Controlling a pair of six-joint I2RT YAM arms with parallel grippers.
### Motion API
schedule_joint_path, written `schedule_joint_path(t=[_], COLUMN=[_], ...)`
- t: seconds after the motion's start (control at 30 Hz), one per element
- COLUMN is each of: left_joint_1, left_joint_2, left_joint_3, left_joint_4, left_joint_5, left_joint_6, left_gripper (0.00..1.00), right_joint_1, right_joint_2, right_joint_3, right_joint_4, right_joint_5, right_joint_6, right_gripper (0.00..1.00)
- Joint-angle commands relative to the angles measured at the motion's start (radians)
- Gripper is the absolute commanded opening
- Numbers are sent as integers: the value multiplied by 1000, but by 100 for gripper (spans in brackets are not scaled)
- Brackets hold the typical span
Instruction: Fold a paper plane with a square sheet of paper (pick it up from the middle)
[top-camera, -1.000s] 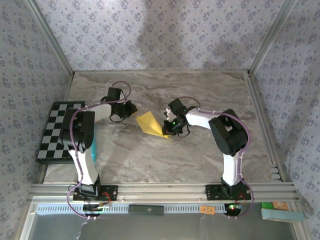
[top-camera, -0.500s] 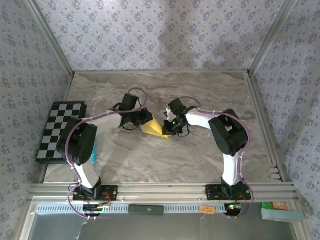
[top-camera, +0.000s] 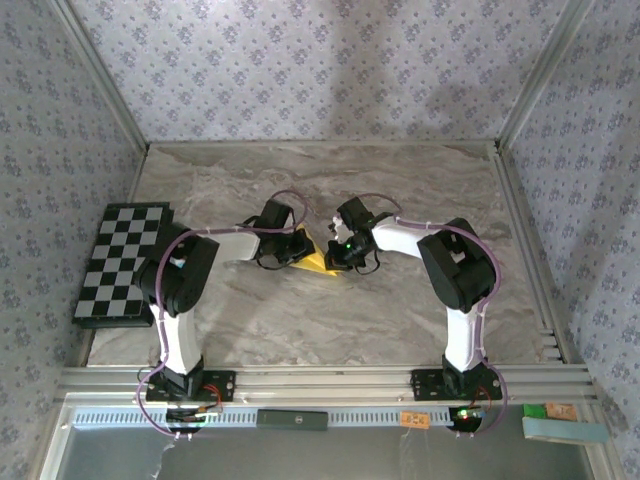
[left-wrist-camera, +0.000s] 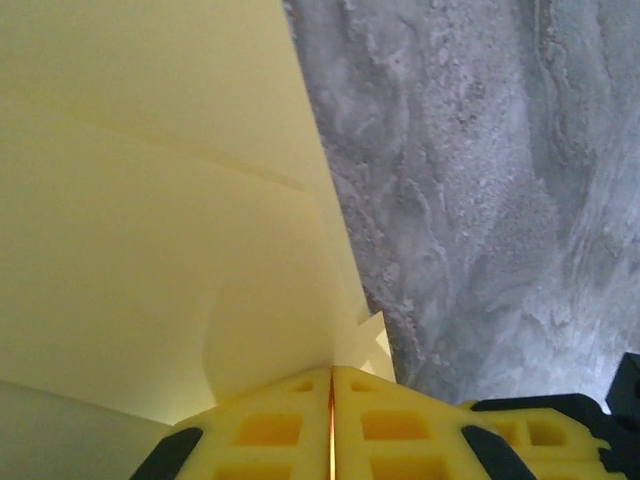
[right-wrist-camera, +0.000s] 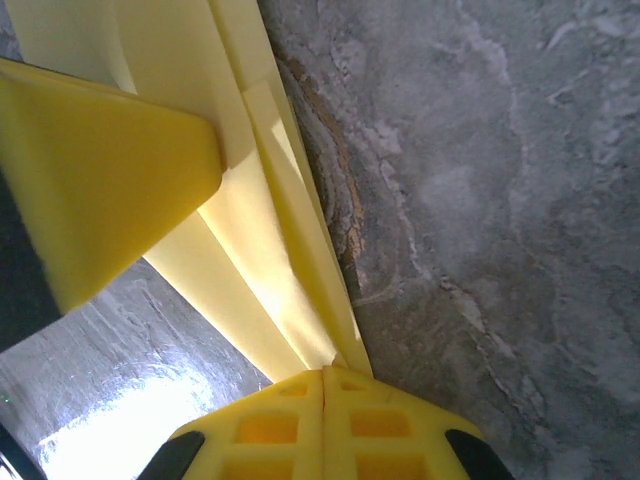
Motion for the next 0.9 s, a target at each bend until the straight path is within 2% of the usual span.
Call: schedule_joint_path(t=[0.0, 0.47, 0.7, 0.87], left_joint_1=[30, 210, 226, 224], left_joint_2=[32, 120, 150, 152], left_joint_3=[-8, 52, 74, 69], left_joint_4=[-10, -34, -77, -99], left_joint_5=[-27, 41, 48, 41], left_joint_6=[35, 162, 176, 175], left_gripper=[9, 10, 8, 8], right_joint_1=[-22, -35, -35, -20], right_joint_2=[65, 61, 11, -61], right_joint_3=[-58, -67, -50, 54], right_joint_4=[-144, -158, -87, -20], right_joint_5=[123, 128, 36, -57], right_joint_6=[1, -12, -25, -52], right_gripper=[4, 3, 4, 5])
